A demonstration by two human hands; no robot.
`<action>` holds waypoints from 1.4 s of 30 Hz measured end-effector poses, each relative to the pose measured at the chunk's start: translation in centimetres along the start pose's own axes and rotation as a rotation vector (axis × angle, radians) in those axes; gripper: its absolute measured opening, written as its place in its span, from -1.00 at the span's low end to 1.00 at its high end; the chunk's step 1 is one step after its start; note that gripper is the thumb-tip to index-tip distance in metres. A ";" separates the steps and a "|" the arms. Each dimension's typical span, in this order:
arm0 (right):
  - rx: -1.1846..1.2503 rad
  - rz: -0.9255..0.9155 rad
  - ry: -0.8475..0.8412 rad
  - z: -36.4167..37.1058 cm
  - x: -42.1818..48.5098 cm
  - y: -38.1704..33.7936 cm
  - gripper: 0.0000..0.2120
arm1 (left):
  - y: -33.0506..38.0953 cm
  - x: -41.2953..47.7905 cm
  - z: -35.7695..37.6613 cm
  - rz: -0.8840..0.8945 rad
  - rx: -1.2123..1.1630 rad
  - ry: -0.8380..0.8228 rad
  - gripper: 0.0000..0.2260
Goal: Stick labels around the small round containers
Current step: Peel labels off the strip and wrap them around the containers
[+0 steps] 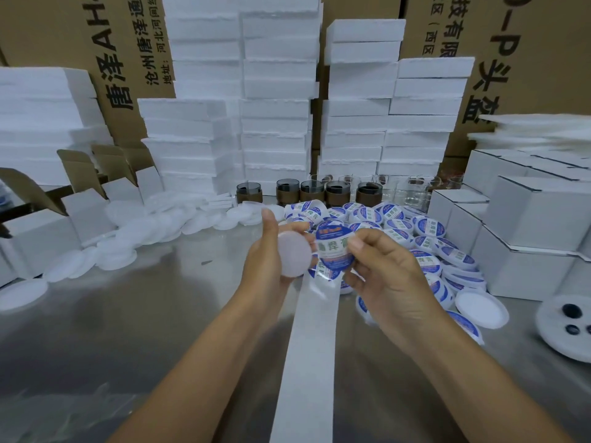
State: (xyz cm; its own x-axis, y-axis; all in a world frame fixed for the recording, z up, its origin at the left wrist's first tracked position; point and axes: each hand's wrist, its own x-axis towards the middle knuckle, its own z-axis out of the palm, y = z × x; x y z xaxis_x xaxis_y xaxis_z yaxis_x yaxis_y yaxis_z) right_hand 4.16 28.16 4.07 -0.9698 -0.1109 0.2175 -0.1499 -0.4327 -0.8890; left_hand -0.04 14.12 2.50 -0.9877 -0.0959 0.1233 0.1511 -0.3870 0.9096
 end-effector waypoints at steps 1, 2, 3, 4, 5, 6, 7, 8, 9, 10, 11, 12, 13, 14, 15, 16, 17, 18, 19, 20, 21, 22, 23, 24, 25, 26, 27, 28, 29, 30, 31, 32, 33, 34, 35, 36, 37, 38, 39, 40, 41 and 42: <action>-0.022 0.010 -0.036 0.2 -0.1 0.1 -0.85 | -0.1 -0.3 0.3 -0.051 -0.065 -0.073 -0.41; -0.035 0.022 -0.057 0.3 -0.2 0.2 -0.85 | -0.3 -0.5 0.6 -0.104 -0.133 -0.140 -0.37; -0.039 0.034 -0.062 0.4 -0.3 0.3 -0.85 | -0.5 -0.7 0.8 -0.153 -0.185 -0.197 -0.34; -0.040 0.044 -0.061 0.5 -0.3 0.4 -0.84 | -0.8 -0.8 1.0 -0.190 -0.222 -0.241 -0.31; -0.047 0.051 -0.059 0.5 -0.3 0.5 -0.83 | -1.0 -0.9 1.1 -0.213 -0.245 -0.267 -0.30; -0.057 0.053 -0.056 0.5 -0.3 0.6 -0.82 | -1.1 -0.9 1.1 -0.228 -0.258 -0.280 -0.29; -0.070 0.053 -0.051 0.6 -0.3 0.6 -0.80 | -1.2 -0.9 1.2 -0.237 -0.264 -0.289 -0.30; -0.085 0.055 -0.042 0.6 -0.3 0.7 -0.79 | -1.3 -0.8 1.1 -0.245 -0.271 -0.293 -0.30; -0.099 0.059 -0.031 0.6 -0.2 0.8 -0.78 | -1.3 -0.7 1.1 -0.249 -0.278 -0.295 -0.30; -0.111 0.062 -0.016 0.6 -0.2 0.9 -0.78 | -1.3 -0.7 1.0 -0.250 -0.285 -0.295 -0.31; -0.121 0.064 -0.001 0.6 -0.1 0.9 -0.79 | -1.3 -0.7 1.0 -0.248 -0.290 -0.294 -0.31; -0.131 0.063 0.012 0.6 -0.1 1.0 -0.82 | -1.3 -0.6 1.0 -0.247 -0.292 -0.293 -0.31; -0.144 0.063 0.023 0.5 -0.1 1.0 -0.84 | -1.3 -0.6 1.0 -0.247 -0.289 -0.288 -0.31; -0.156 0.064 0.037 0.5 -0.1 1.0 -0.87 | -1.3 -0.5 1.1 -0.247 -0.284 -0.283 -0.30; -0.167 0.065 0.054 0.4 0.0 1.1 -0.90 | -1.3 -0.5 1.1 -0.247 -0.279 -0.278 -0.30; -0.178 0.066 0.075 0.3 0.0 1.1 -0.91 | -1.4 -0.4 1.1 -0.247 -0.277 -0.273 -0.30; -0.187 0.066 0.097 0.3 0.1 1.1 -0.92 | -1.5 -0.4 1.0 -0.244 -0.271 -0.268 -0.30; -0.193 0.066 0.118 0.2 0.1 1.2 -0.92 | -1.6 -0.4 1.0 -0.243 -0.263 -0.264 -0.30; -0.198 0.066 0.135 0.2 0.1 1.2 -0.92 | -1.6 -0.4 1.0 -0.246 -0.255 -0.262 -0.31; -0.201 0.065 0.148 0.2 0.1 1.2 -0.91 | -1.6 -0.4 1.0 -0.251 -0.248 -0.262 -0.31; -0.203 0.064 0.157 0.3 0.1 1.2 -0.91 | -1.7 -0.4 0.9 -0.254 -0.237 -0.262 -0.31; -0.205 0.063 0.164 0.3 0.1 1.2 -0.91 | -1.7 -0.5 0.9 -0.257 -0.227 -0.264 -0.32; -0.206 0.065 0.170 0.3 0.1 1.2 -0.91 | -1.6 -0.5 0.9 -0.261 -0.221 -0.269 -0.32; -0.206 0.068 0.175 0.3 0.1 1.2 -0.91 | -1.6 -0.5 0.9 -0.266 -0.219 -0.274 -0.32; -0.204 0.070 0.179 0.3 0.1 1.2 -0.92 | -1.5 -0.6 1.0 -0.269 -0.219 -0.278 -0.33; -0.202 0.072 0.183 0.2 0.0 1.2 -0.93 | -1.5 -0.6 0.9 -0.272 -0.221 -0.283 -0.33; -0.201 0.074 0.186 0.2 0.1 1.2 -0.93 | -1.5 -0.6 1.0 -0.273 -0.223 -0.288 -0.33; -0.200 0.077 0.188 0.2 0.1 1.3 -0.93 | -1.4 -0.6 1.0 -0.273 -0.225 -0.291 -0.33; -0.199 0.079 0.188 0.3 0.1 1.3 -0.93 | -1.4 -0.6 1.0 -0.272 -0.225 -0.295 -0.33; -0.196 0.080 0.189 0.3 0.2 1.3 -0.94 | -1.4 -0.6 1.0 -0.271 -0.222 -0.300 -0.34; -0.193 0.079 0.188 0.3 0.2 1.4 -0.94 | -1.3 -0.6 1.0 -0.270 -0.220 -0.306 -0.34; -0.189 0.073 0.185 0.3 0.2 1.4 -0.94 | -1.3 -0.6 1.0 -0.268 -0.220 -0.312 -0.35; -0.186 0.066 0.182 0.3 0.2 1.4 -0.94 | -1.3 -0.6 1.0 -0.267 -0.220 -0.319 -0.35; -0.186 0.060 0.181 0.2 0.2 1.4 -0.93 | -1.3 -0.7 1.1 -0.265 -0.219 -0.324 -0.36; -0.187 0.057 0.181 0.2 0.1 1.5 -0.93 | -1.3 -0.7 1.1 -0.263 -0.215 -0.329 -0.36; -0.189 0.054 0.182 0.2 0.1 1.5 -0.93 | -1.3 -0.7 1.1 -0.261 -0.209 -0.335 -0.37; -0.190 0.054 0.183 0.2 0.1 1.5 -0.93 | -1.3 -0.7 1.1 -0.260 -0.200 -0.341 -0.37; -0.191 0.054 0.186 0.1 0.1 1.5 -0.93 | -1.3 -0.7 1.1 -0.256 -0.189 -0.345 -0.37; -0.194 0.057 0.190 0.1 0.2 1.5 -0.93 | -1.2 -0.8 1.2 -0.252 -0.176 -0.349 -0.38; -0.198 0.060 0.194 0.1 0.2 1.5 -0.93 | -1.2 -0.8 1.2 -0.248 -0.164 -0.352 -0.39; -0.200 0.062 0.196 0.1 0.2 1.5 -0.93 | -1.2 -0.9 1.2 -0.244 -0.153 -0.357 -0.41; -0.201 0.062 0.196 0.0 0.2 1.5 -0.93 | -1.2 -0.9 1.2 -0.238 -0.139 -0.362 -0.43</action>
State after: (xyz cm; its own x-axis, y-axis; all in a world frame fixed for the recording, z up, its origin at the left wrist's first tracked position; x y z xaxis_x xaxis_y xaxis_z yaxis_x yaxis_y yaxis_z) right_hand 3.71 27.43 2.76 -0.9941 0.0520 0.0951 -0.1050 -0.2424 -0.9645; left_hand 0.63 15.77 1.81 -0.9420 0.3281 0.0705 -0.1026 -0.4815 0.8704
